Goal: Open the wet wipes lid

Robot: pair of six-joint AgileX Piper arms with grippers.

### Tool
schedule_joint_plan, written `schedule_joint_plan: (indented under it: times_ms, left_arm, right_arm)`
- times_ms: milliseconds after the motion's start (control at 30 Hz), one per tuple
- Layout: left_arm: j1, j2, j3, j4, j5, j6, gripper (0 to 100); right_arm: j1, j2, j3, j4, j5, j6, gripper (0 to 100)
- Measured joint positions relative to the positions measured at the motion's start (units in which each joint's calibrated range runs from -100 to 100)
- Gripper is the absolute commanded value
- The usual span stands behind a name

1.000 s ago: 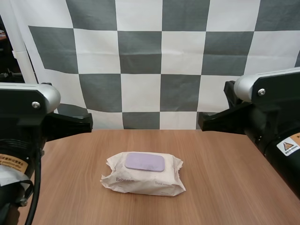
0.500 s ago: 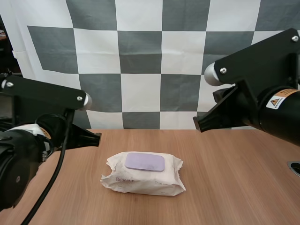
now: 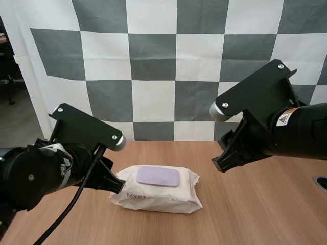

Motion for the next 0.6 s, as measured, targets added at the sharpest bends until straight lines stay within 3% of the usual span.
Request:
schedule_joint_plan:
  times_ms: [267, 600]
  left_arm:
    - [0.0, 0.49, 6.82, 0.51, -4.48, 10.65, 100]
    - [0.0, 0.49, 12.5, -3.06, -14.0, 18.04, 99]
  right_arm:
    - [0.0, 0.66, 0.0, -0.68, 0.46, -5.53, 100]
    - [0.0, 2.12, 0.0, -0.77, 0.46, -6.63, 100]
